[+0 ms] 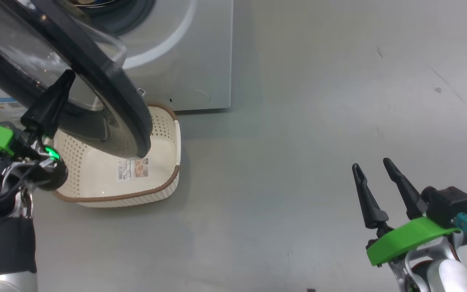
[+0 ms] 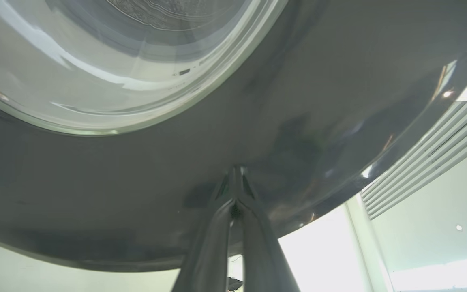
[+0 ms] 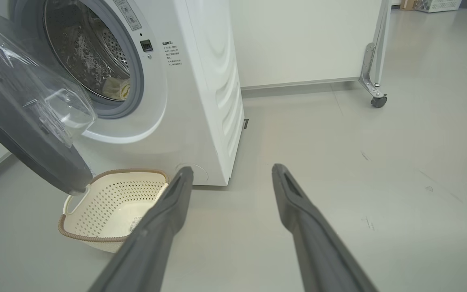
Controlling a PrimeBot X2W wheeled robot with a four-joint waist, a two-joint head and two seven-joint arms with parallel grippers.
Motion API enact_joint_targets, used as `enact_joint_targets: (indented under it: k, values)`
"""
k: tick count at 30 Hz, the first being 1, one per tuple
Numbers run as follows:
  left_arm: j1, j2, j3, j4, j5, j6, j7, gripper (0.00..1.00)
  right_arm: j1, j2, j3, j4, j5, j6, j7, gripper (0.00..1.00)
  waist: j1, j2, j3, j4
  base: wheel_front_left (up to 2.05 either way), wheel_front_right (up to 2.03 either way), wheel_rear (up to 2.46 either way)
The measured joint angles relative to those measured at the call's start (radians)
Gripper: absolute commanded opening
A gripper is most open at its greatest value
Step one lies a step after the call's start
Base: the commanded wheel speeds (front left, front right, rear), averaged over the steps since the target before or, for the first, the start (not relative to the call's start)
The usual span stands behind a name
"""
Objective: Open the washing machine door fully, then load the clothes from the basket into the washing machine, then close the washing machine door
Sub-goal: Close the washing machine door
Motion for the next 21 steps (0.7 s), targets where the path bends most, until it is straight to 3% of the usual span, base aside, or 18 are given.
enact_joint_targets:
  k: [21]
  values:
    - [-0.149, -0.024, 0.048, 0.119, 0.037, 0.000, -0.081, 0.00, -0.049, 0.005, 0.032, 0.040, 0.017, 0.000, -0.031, 1.00, 0.0001, 0.0000, 0.030, -0.138, 0.00, 0.00, 0.00]
